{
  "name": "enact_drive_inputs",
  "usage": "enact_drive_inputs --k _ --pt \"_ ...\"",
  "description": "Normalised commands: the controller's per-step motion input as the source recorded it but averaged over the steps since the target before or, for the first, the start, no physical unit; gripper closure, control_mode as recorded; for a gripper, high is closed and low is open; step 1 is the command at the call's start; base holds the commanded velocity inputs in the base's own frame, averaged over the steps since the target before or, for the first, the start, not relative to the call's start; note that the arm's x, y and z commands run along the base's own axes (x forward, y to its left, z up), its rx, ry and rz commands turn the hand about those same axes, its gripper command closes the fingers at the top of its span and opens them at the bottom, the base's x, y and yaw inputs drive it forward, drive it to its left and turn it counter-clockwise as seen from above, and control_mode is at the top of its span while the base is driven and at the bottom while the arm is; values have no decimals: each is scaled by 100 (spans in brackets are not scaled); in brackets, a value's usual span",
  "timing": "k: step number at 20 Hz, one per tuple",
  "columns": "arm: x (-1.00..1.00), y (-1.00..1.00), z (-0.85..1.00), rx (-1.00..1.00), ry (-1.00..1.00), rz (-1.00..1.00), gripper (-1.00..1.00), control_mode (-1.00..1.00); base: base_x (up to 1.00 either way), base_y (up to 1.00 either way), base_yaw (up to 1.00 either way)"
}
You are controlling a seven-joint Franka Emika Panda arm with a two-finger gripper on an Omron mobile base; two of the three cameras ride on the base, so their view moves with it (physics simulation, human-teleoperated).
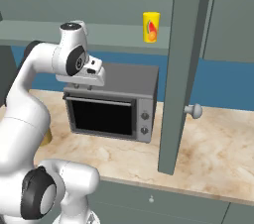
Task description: There is a tray on the dining counter. Grab the cup, mug, and pitcher and place them on the tray. The pitcher may be placed next to the tray if it cannot fit the tray.
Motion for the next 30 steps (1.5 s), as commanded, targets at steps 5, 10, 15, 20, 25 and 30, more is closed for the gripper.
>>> enact_drive_inputs --k 5,10,15,20,25,30 --pt "-20 0 2 0 -16 0 -100 -100 0 0 0" --pt "-28 3 45 0 -33 0 -100 -100 0 0 0" --pt "-12 10 77 0 -26 0 -100 -100 0 0 0" --pt "0 17 73 0 -12 3 -100 -100 0 0 0" --pt "1 20 59 0 0 3 -100 -100 0 0 0" --pt "12 25 37 0 0 1 -100 -100 0 0 0"
